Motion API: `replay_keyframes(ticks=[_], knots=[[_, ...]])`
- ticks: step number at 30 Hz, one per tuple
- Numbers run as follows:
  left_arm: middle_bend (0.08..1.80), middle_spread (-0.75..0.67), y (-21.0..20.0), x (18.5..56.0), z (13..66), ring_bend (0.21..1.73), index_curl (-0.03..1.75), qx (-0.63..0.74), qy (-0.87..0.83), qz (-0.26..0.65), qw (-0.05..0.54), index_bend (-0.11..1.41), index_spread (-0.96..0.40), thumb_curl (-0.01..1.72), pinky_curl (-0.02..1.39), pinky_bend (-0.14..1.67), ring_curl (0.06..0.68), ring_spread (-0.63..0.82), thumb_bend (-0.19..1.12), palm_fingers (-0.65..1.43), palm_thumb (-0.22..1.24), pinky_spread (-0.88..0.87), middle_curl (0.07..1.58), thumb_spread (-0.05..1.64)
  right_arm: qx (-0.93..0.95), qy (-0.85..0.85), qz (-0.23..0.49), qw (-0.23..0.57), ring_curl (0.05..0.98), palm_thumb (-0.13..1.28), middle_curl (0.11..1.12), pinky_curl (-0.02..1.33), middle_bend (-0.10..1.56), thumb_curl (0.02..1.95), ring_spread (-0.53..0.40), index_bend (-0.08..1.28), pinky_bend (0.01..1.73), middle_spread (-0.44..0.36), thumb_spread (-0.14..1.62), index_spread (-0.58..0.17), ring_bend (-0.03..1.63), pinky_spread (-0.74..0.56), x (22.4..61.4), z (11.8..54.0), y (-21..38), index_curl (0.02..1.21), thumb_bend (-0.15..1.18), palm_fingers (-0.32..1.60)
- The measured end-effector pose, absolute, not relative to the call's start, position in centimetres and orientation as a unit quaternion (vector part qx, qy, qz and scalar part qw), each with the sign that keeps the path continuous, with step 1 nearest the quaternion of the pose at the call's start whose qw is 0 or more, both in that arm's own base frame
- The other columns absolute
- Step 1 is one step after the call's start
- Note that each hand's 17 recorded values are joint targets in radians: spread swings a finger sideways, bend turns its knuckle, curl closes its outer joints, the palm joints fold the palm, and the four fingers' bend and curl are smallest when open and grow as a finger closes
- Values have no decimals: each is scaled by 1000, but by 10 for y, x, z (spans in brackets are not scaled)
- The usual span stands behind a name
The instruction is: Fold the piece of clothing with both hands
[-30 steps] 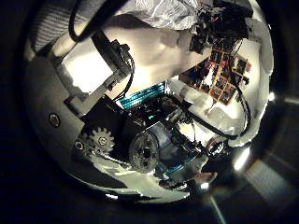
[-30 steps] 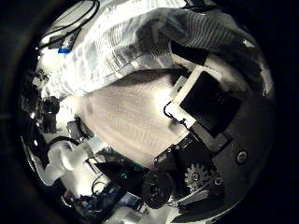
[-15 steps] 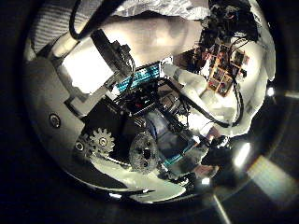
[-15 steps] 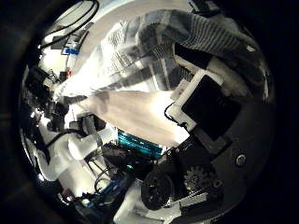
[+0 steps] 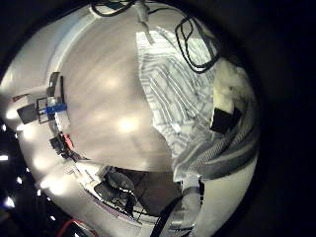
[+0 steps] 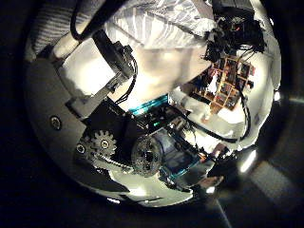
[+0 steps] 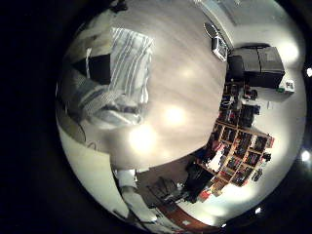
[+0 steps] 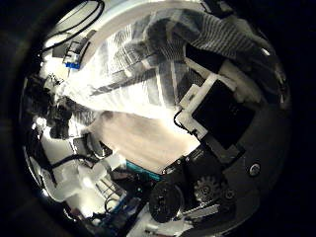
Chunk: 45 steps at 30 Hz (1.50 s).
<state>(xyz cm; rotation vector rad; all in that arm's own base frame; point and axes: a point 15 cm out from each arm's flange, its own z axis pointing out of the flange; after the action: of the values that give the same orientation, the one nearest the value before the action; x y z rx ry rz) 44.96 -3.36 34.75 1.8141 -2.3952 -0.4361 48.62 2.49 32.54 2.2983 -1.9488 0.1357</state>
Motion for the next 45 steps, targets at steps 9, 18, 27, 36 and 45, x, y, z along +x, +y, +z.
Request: replay_keyframes(ticks=[9,18,27,36,45], knots=[[887,-652,-33,529,274,1413,1517,594,-792,-142,11,259,-655,584,791,1176,519,-429,-44,1010,768,-577,1154,970,749,-656,24,89,729,888,851,833,1260,661,-213,1048,1292,-160,1119,-279,1389,-207,560,257,26,943,-27,1039],[743,-602,-21,568,232,1148,1380,606,-786,-122,-18,213,-613,504,751,894,463,-446,-47,440,604,-568,1055,958,739,-669,53,52,682,795,757,774,1052,570,-241,677,1197,-182,1116,-331,1348,-346,606,211,19,862,-26,784],[177,-31,-6,582,231,960,1024,624,-775,-97,-27,111,-327,410,663,591,368,9,-49,-132,391,-34,764,984,717,-693,78,18,514,650,566,648,640,492,-170,346,972,-176,1146,-447,1046,-74,617,243,-22,611,-36,55],[145,317,-3,567,305,779,693,638,-769,-34,-24,135,-85,360,516,471,280,350,-32,-100,314,398,520,994,699,-705,114,-39,407,487,464,532,513,409,-73,270,834,-174,1206,-446,903,283,604,342,-60,493,-32,119],[157,370,-26,502,319,678,514,620,-781,-31,64,151,-26,333,434,416,236,455,-29,-68,284,503,391,1007,702,-711,-31,-23,351,341,410,476,421,340,24,163,802,-74,1253,-394,812,410,537,331,-53,418,-26,108]])
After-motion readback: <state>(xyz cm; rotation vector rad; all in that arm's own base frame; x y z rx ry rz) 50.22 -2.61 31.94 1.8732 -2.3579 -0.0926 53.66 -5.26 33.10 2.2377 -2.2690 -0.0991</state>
